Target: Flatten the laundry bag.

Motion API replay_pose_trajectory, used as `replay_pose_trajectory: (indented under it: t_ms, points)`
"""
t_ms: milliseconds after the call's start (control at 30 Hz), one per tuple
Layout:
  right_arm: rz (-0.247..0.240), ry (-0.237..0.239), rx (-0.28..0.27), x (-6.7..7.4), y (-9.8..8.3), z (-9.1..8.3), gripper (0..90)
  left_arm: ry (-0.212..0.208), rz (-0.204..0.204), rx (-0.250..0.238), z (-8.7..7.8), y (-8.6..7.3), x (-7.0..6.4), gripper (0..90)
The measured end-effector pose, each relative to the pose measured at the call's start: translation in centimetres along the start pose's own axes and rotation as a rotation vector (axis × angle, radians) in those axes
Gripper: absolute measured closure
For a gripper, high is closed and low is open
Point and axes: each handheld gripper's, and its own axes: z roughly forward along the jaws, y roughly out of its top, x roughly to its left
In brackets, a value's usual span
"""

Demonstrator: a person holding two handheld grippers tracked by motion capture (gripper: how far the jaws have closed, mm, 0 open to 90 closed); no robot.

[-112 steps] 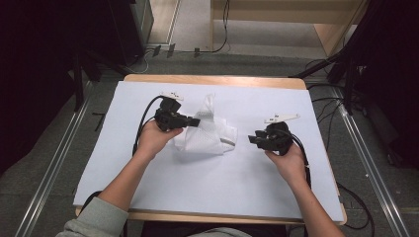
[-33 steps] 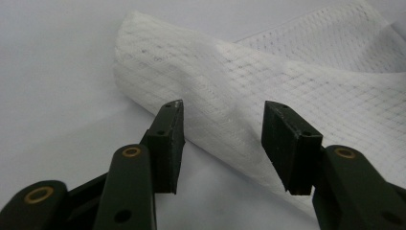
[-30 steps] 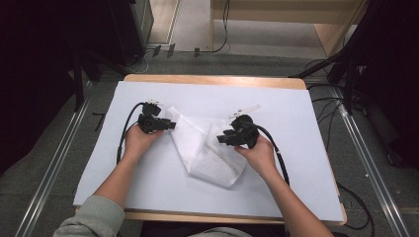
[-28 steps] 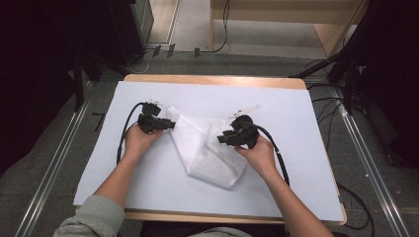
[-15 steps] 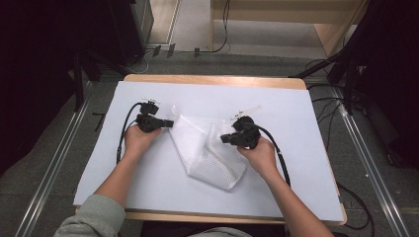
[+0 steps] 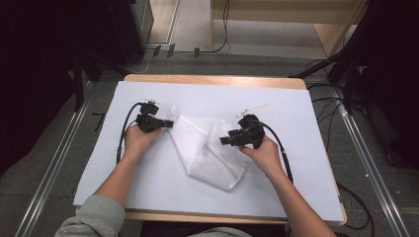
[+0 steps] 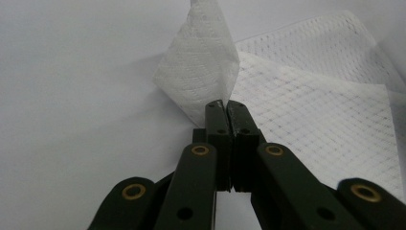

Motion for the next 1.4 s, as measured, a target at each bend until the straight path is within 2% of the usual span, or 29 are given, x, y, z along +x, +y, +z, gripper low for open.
replay_pose_trajectory:
  t_ms: [67, 100, 133, 167, 200, 233, 267, 400, 433, 467, 500, 600, 667, 733, 800, 867, 900, 1000, 1033, 1067, 1100, 1133, 1167, 1200, 1300, 1400]
  points:
    - [-0.005, 0.003, 0.011, 0.0, -0.1, 0.3, 44.4, 0.000, 0.000, 0.001, 0.0, 0.0, 0.0, 89.9]
    - [-0.008, 0.021, 0.020, -0.1, -0.1, 0.6, 49.5, 0.000, 0.001, 0.001, 0.0, 0.0, 0.0, 89.8]
    - [0.000, 0.034, 0.039, 0.0, -0.2, 0.7, 56.5, 0.001, 0.003, 0.002, 0.0, 0.0, 0.0, 89.8]
    - [-0.007, 0.055, 0.066, 0.3, -0.3, 1.1, 72.4, 0.001, 0.002, 0.002, 0.0, 0.0, 0.0, 89.8]
    - [-0.024, 0.057, 0.081, 0.5, -0.4, 1.3, 80.8, 0.001, 0.002, 0.001, 0.0, 0.0, 0.0, 89.8]
    - [-0.024, 0.057, 0.081, 0.5, -0.4, 1.3, 80.8, 0.001, 0.002, 0.001, 0.0, 0.0, 0.0, 89.8]
    - [-0.047, 0.044, 0.103, 0.9, -0.5, 1.5, 90.0, 0.001, 0.002, 0.001, 0.0, 0.0, 0.0, 89.8]
    - [-0.083, 0.019, 0.105, 1.4, -0.4, 1.6, 90.0, 0.007, 0.002, -0.004, 0.0, 0.0, 0.0, 89.8]
    - [-0.094, 0.002, 0.097, 1.6, -0.3, 1.4, 90.0, 0.009, -0.013, -0.029, -0.3, 0.1, 0.1, 89.9]
    - [-0.094, 0.002, 0.097, 1.6, -0.3, 1.4, 90.0, 0.009, -0.013, -0.029, -0.3, 0.1, 0.1, 90.0]
    - [-0.099, -0.018, 0.084, 1.7, -0.1, 0.9, 90.0, 0.012, -0.021, -0.046, -0.5, 0.2, 0.2, 90.0]
    - [-0.108, -0.031, 0.053, 1.8, 0.4, 0.5, 90.0, -0.012, -0.048, -0.072, -1.0, 0.2, 0.4, 90.0]
    - [-0.098, -0.023, 0.014, 2.1, 1.5, 0.4, 90.0, -0.017, -0.053, -0.079, -1.0, 0.3, 0.2, 90.0]
    - [-0.099, -0.024, 0.010, 2.2, 1.9, 0.5, 90.0, -0.025, -0.057, -0.090, -1.2, 0.4, 0.1, 90.0]
    - [-0.114, -0.032, -0.001, 2.9, 4.0, 1.2, 90.0, -0.033, -0.055, -0.100, -1.3, 0.5, -0.1, 90.0]
    - [-0.121, -0.034, 0.000, 3.1, 4.6, 1.6, 90.0, -0.038, -0.056, -0.100, -1.2, 0.5, 0.0, 90.0]
    - [-0.122, -0.036, 0.003, 3.5, 5.7, 2.5, 90.0, -0.036, -0.057, -0.093, -1.1, 0.5, 0.0, 90.0]
    - [-0.130, -0.041, 0.005, 3.8, 6.5, 3.7, 90.0, -0.037, -0.064, -0.091, -1.0, 0.4, 0.2, 90.0]
    - [-0.115, -0.039, 0.042, 3.9, 6.6, 5.2, 90.0, -0.032, -0.063, -0.088, -1.0, 0.5, 0.4, 90.0]
    - [-0.116, -0.042, 0.064, 4.0, 6.6, 5.8, 90.0, -0.032, -0.063, -0.088, -1.0, 0.5, 0.4, 90.0]
    - [-0.116, -0.042, 0.064, 4.0, 6.6, 5.8, 90.0, -0.032, -0.065, -0.086, -1.0, 0.5, 0.5, 90.0]
    - [-0.113, -0.044, 0.090, 4.0, 6.4, 6.4, 90.0, -0.030, -0.067, -0.089, -1.0, 0.5, 0.7, 90.0]
    - [-0.113, -0.045, 0.117, 4.0, 6.1, 6.7, 90.0, -0.026, -0.074, -0.094, -1.1, 0.6, 0.8, 90.0]
    - [-0.123, -0.054, 0.168, 4.1, 5.6, 7.0, 90.0, -0.024, -0.078, -0.097, -1.1, 0.6, 1.0, 90.0]
    - [-0.130, -0.057, 0.184, 4.1, 5.0, 6.8, 90.0, -0.019, -0.091, -0.100, -1.1, 0.6, 1.5, 90.0]
    - [-0.107, -0.039, 0.179, 4.0, 3.5, 5.7, 90.0, -0.015, -0.117, -0.102, -1.2, 0.5, 2.0, 90.0]
